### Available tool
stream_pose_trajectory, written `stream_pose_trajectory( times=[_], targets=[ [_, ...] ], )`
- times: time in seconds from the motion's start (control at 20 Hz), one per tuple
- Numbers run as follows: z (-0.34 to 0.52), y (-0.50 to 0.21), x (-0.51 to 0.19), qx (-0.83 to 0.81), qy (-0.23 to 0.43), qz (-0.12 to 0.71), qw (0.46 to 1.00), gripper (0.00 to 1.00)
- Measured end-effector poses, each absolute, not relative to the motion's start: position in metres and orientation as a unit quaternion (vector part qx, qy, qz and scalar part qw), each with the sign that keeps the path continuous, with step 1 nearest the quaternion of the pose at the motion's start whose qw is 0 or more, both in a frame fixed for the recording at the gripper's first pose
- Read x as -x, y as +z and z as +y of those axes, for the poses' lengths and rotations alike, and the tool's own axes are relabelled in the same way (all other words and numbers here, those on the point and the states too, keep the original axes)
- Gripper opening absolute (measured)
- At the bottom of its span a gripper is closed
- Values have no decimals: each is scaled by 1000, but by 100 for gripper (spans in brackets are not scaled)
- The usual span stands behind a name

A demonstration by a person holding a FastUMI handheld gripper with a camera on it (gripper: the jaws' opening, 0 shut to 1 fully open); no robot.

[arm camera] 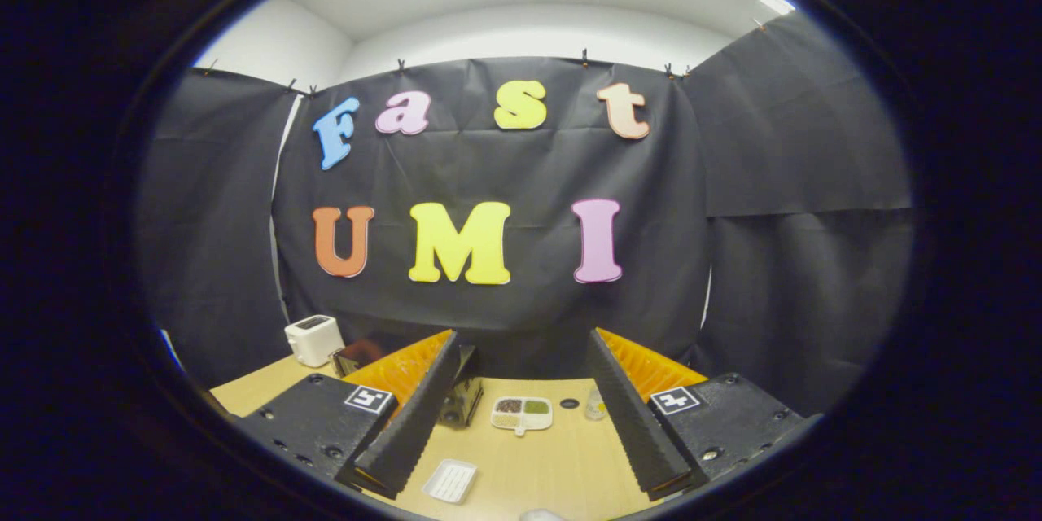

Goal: Open the toaster oven, put the food inside, and close the toaster oven door.

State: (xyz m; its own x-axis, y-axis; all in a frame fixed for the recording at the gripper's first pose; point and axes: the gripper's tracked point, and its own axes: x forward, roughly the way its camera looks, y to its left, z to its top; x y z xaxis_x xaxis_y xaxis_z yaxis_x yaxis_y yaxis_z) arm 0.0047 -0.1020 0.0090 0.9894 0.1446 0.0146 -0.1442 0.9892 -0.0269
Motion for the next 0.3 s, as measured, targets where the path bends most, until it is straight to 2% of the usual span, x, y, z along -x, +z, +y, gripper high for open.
stream_pose_trajectory(
  times=[0.3],
  targets=[
    [-107,10,1,17,68,-16,997,100]
  ],
)
